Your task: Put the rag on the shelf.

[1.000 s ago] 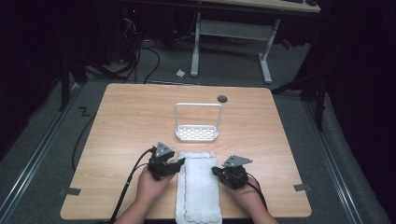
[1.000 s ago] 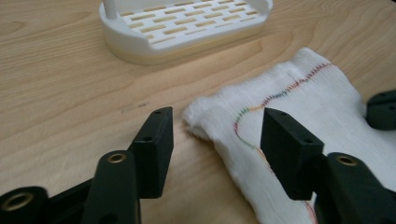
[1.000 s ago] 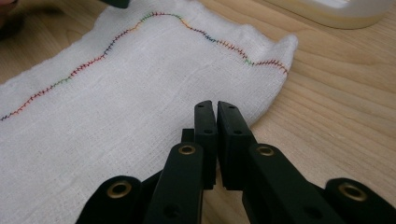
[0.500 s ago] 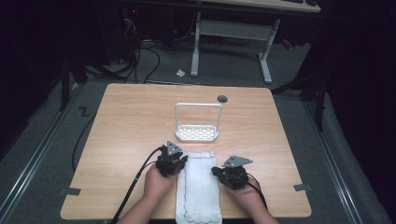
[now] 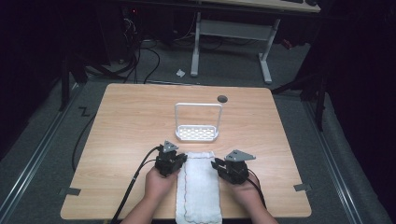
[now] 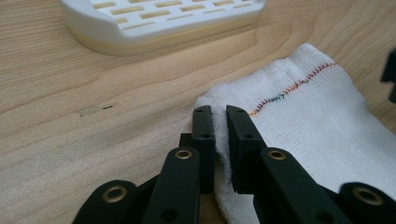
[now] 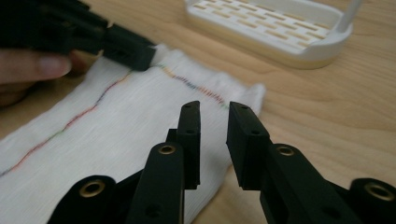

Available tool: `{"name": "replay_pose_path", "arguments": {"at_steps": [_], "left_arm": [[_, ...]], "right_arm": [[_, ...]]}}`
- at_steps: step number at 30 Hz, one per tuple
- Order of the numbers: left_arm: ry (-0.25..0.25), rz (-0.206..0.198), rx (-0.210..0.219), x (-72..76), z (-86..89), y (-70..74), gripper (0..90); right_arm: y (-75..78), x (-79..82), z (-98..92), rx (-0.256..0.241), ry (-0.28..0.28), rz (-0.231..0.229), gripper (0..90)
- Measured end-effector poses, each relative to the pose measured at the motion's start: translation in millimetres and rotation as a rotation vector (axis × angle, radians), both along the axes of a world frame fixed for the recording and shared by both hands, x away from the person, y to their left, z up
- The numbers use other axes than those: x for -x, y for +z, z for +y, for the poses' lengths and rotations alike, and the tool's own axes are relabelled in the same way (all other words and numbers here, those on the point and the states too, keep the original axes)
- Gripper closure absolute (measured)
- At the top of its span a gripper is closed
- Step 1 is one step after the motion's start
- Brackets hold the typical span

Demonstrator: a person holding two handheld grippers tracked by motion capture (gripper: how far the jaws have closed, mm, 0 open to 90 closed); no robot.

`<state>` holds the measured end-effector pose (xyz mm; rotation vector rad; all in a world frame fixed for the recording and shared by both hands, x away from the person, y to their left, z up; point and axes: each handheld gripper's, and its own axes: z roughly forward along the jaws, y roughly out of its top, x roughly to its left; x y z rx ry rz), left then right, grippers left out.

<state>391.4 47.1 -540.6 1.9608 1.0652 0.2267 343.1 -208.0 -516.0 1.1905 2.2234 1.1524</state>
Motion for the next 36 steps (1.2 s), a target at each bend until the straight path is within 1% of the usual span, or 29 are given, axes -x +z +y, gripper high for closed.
{"name": "replay_pose_path", "arguments": {"at_steps": [1, 2, 3, 4, 5, 7, 8, 9, 10, 12, 15, 16, 17, 19, 21, 23, 26, 27, 28, 32, 34, 36], "left_arm": [[0.001, -0.001, -0.001, 0.1, -0.1, 0.0, 82.5], [0.002, -0.001, -0.002, 0.3, -0.3, 0.0, 82.4], [0.001, -0.001, -0.002, 0.1, -0.1, 0.0, 82.4], [-0.001, 0.005, 0.004, -0.4, 0.7, -0.1, 82.4], [0.002, 0.013, 0.019, -1.0, 1.3, -0.5, 82.4], [0.003, 0.025, 0.032, -2.3, 3.5, -0.8, 82.4], [0.005, 0.025, 0.033, -2.3, 3.5, -0.8, 82.4], [0.006, 0.022, 0.030, -2.0, 3.1, -0.8, 82.4], [0.007, 0.020, 0.029, -1.9, 3.0, -0.7, 82.4], [0.007, 0.019, 0.028, -1.7, 2.7, -0.7, 82.2], [0.007, 0.018, 0.026, -1.5, 2.5, -0.7, 82.1], [0.007, 0.018, 0.025, -1.4, 2.5, -0.6, 82.1], [0.009, 0.016, 0.024, -1.2, 2.1, -0.6, 82.1], [0.010, 0.014, 0.021, -0.8, 1.8, -0.5, 82.0], [0.010, 0.011, 0.018, -0.6, 1.5, -0.5, 82.0], [0.010, 0.009, 0.014, -0.4, 1.4, -0.4, 82.0], [0.009, 0.006, 0.006, -0.2, 1.4, -0.1, 82.0], [0.009, 0.006, 0.007, -0.2, 1.4, -0.1, 82.0], [0.009, 0.006, 0.006, -0.2, 1.5, -0.1, 82.0], [0.007, 0.008, 0.008, 0.0, 1.9, -0.1, 82.3], [0.006, 0.012, 0.018, -0.2, 2.3, -0.2, 82.4], [0.007, 0.007, 0.028, 0.4, 2.9, 0.0, 82.5]], "right_arm": [[1.1, -5.7, 1.1, 0.007, -0.014, -0.002, 70.1], [0.1, -19.4, 2.1, 0.005, -0.035, 0.039, 66.5], [0.1, -19.4, 2.1, 0.005, -0.035, 0.039, 66.5], [-1.1, -23.6, 2.3, 0.005, -0.041, 0.049, 65.9], [-4.0, -28.0, 3.3, 0.001, -0.046, 0.063, 64.5], [-9.8, -31.1, 5.2, 0.018, -0.048, 0.082, 59.9], [-12.8, -30.6, 6.3, 0.015, -0.046, 0.087, 57.3], [-15.9, -29.7, 7.3, 0.019, -0.046, 0.088, 56.6], [-18.2, -29.4, 8.3, 0.020, -0.048, 0.099, 56.7], [-19.5, -30.0, 9.2, 0.014, -0.043, 0.090, 57.2], [-20.0, -29.2, 11.6, 0.028, -0.036, 0.078, 60.3], [-20.1, -28.6, 12.3, 0.031, -0.032, 0.075, 62.7], [-20.0, -27.9, 12.8, 0.026, -0.032, 0.081, 65.1], [-20.1, -26.9, 13.5, 0.030, -0.028, 0.076, 66.9], [-20.4, -25.4, 14.7, 0.026, -0.026, 0.077, 71.7], [-20.8, -24.6, 15.3, 0.027, -0.018, 0.071, 74.0], [-20.9, -24.9, 15.0, 0.017, -0.009, 0.078, 77.3], [-20.9, -23.9, 16.1, 0.028, 0.002, 0.068, 79.6], [-20.9, -23.9, 16.1, 0.028, 0.002, 0.068, 79.6], [-20.4, -22.0, 19.0, 0.048, 0.008, 0.052, 84.4], [-19.9, -22.1, 18.8, 0.047, 0.005, 0.049, 85.2], [-19.4, -22.2, 17.9, 0.043, 0.006, 0.045, 85.5]]}}
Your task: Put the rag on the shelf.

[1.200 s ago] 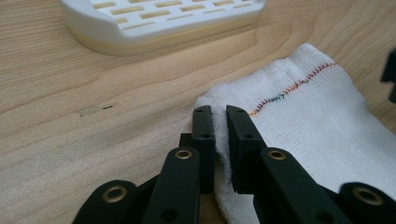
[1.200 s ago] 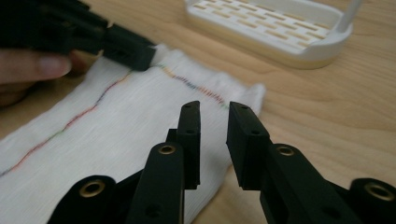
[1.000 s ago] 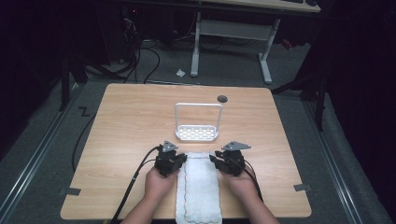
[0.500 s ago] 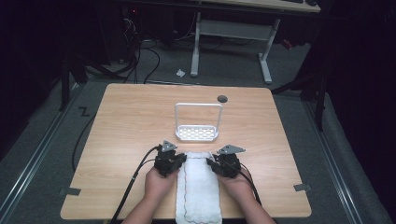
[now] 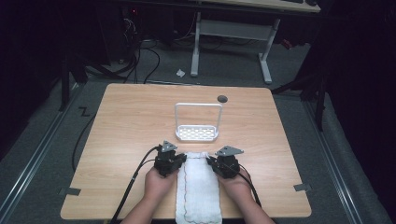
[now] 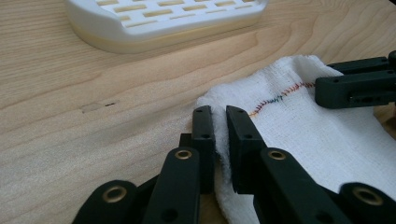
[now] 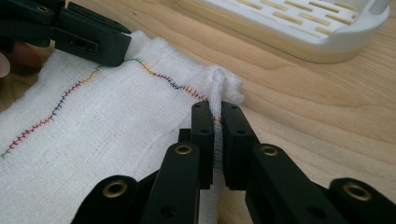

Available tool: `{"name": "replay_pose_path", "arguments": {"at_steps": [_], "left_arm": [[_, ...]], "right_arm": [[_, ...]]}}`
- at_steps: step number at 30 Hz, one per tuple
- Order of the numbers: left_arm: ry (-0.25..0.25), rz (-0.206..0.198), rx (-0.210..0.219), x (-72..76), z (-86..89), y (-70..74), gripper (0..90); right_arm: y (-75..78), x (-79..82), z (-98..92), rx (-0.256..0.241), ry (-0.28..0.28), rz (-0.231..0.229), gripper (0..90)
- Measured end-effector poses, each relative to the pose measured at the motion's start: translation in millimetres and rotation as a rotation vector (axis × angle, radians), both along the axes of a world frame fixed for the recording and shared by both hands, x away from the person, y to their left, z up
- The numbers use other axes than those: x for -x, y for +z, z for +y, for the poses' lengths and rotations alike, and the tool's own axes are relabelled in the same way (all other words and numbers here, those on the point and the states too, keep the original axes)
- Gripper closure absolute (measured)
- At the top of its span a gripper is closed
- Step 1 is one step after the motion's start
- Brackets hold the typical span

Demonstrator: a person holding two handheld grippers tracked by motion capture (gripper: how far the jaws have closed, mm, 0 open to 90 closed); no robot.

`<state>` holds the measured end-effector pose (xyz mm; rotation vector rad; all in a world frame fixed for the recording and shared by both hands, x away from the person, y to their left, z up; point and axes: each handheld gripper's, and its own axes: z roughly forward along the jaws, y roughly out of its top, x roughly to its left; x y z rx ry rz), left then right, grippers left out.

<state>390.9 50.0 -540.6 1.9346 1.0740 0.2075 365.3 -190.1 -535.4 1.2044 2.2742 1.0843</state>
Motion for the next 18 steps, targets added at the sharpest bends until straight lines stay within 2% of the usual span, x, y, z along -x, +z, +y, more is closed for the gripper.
{"name": "replay_pose_path", "arguments": {"at_steps": [3, 4, 8, 9, 14, 18], "left_arm": [[-0.015, -0.025, 0.006, 1.9, 0.5, 1.3, 83.0], [-0.017, -0.033, 0.010, 2.8, 1.0, 2.0, 83.2], [-0.003, -0.061, 0.053, 5.8, 5.7, 5.5, 83.2], [0.005, -0.061, 0.074, 6.5, 6.7, 7.0, 83.1], [0.017, -0.112, 0.109, 10.2, 11.2, 22.1, 83.1], [0.024, -0.174, 0.114, 13.5, 11.9, 35.6, 83.1]], "right_arm": [[1.7, 0.9, -1.1, -0.013, -0.005, -0.011, 85.5], [4.3, 1.7, -2.7, -0.026, 0.004, -0.027, 85.6], [9.0, 3.6, -3.4, -0.051, 0.010, -0.050, 85.6], [10.3, 4.5, -3.0, -0.054, 0.010, -0.059, 85.6], [18.5, 8.7, -1.5, -0.071, 0.013, -0.106, 85.6], [30.2, 13.1, -1.2, -0.086, 0.012, -0.158, 85.6]]}}
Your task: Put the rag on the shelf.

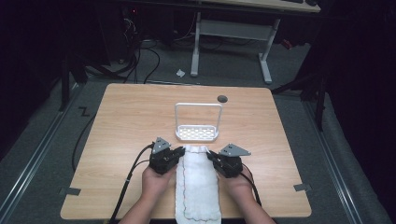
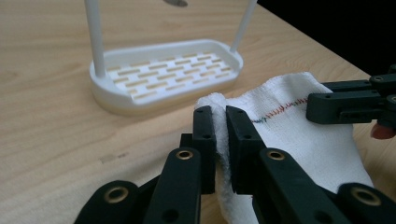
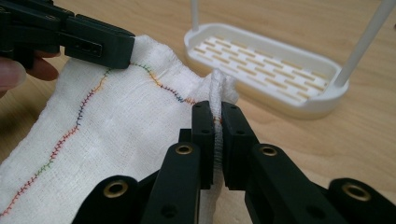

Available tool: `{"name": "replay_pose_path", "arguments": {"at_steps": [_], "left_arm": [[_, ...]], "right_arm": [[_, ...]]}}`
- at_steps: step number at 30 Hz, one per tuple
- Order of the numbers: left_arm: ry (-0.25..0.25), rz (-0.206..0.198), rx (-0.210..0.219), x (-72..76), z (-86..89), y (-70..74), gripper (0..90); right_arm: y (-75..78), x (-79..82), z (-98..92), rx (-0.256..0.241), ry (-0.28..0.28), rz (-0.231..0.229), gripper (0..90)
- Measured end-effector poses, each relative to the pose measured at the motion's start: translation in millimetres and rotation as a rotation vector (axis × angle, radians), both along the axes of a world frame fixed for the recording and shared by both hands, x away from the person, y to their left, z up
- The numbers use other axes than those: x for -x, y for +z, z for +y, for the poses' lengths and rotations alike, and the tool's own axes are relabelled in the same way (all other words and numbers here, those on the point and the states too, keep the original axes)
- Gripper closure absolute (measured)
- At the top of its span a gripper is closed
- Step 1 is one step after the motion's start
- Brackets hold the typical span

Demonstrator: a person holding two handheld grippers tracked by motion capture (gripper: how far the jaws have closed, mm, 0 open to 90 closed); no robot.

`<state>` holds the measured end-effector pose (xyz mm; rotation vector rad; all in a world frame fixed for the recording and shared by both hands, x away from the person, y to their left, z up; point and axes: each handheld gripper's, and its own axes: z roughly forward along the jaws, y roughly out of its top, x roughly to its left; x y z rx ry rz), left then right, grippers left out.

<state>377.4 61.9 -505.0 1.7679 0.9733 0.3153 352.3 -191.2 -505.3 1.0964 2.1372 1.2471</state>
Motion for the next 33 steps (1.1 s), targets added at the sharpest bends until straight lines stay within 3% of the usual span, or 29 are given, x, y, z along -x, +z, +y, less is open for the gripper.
{"name": "replay_pose_path", "arguments": {"at_steps": [5, 10, 12, 20, 33], "left_arm": [[-0.003, -0.045, 0.040, 2.2, 0.0, 18.9, 83.1], [-0.011, -0.108, 0.046, 2.8, -3.6, 41.4, 83.1], [-0.010, -0.122, 0.045, 1.7, -3.7, 46.8, 83.1], [-0.002, -0.179, 0.077, -0.8, -0.5, 75.0, 83.1], [0.017, -0.308, 0.114, 2.2, 4.5, 125.3, 83.3]], "right_arm": [[17.2, 2.4, -1.9, -0.015, -0.006, -0.055, 85.5], [36.5, 1.3, -6.3, -0.037, -0.014, -0.104, 85.5], [38.3, 1.0, -6.8, -0.037, -0.014, -0.106, 85.5], [72.9, -0.9, -8.6, -0.056, -0.016, -0.180, 85.5], [121.3, -2.2, -2.2, -0.098, -0.012, -0.289, 85.5]]}}
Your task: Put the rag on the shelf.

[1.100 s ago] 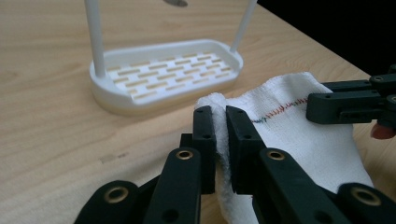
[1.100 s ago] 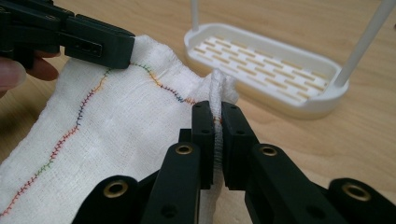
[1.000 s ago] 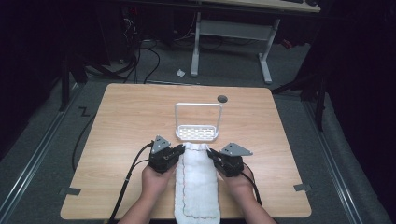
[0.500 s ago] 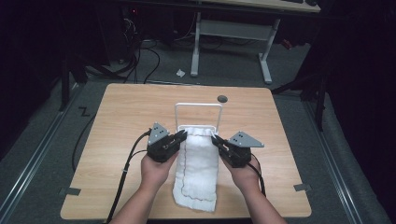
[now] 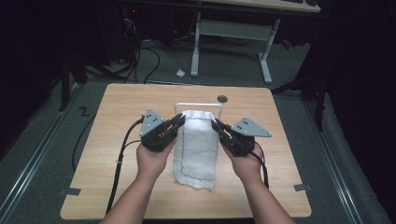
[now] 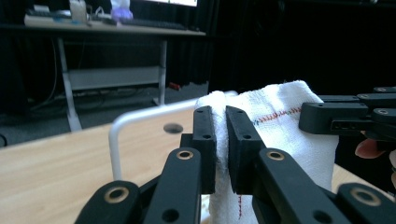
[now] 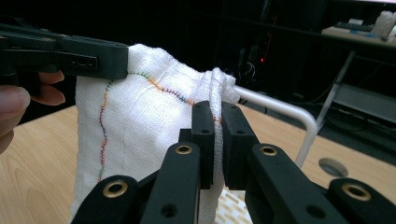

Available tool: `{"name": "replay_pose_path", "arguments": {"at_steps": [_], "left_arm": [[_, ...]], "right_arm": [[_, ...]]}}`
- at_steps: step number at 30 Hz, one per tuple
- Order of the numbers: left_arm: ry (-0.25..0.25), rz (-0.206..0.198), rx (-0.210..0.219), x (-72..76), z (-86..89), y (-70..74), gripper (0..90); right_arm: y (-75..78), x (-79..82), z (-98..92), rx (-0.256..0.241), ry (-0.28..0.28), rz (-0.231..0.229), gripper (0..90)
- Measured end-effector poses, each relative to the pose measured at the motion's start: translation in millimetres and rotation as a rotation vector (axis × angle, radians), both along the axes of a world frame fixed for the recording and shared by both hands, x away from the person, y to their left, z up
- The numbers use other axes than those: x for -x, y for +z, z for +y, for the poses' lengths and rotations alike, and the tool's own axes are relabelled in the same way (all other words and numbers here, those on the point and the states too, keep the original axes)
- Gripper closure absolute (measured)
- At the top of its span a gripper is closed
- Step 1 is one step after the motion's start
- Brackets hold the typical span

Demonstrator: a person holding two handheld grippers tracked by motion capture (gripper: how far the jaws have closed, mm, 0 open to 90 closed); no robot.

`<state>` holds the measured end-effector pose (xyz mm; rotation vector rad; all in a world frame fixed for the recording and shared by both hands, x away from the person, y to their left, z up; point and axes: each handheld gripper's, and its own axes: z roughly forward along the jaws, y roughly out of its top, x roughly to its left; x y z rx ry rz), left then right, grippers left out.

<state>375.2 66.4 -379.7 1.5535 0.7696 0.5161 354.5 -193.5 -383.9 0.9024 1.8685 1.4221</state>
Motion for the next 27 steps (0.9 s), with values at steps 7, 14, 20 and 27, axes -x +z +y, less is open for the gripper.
{"name": "replay_pose_path", "arguments": {"at_steps": [7, 14, 20, 27], "left_arm": [[0.002, -0.059, 0.000, -0.9, 1.1, 28.7, 83.4], [-0.005, -0.101, 0.003, -0.8, 0.0, 49.8, 83.4], [-0.016, -0.115, -0.012, -3.3, -0.9, 59.0, 83.4], [-0.025, -0.110, 0.008, -11.3, -1.9, 62.4, 83.4]], "right_arm": [[26.4, -1.6, -1.4, -0.016, -0.006, -0.051, 85.5], [51.0, -1.3, -2.9, -0.011, -0.011, -0.097, 85.5], [61.5, 0.8, -3.1, 0.010, -0.012, -0.111, 85.5], [66.0, -5.1, -8.2, -0.029, -0.007, -0.096, 85.6]]}}
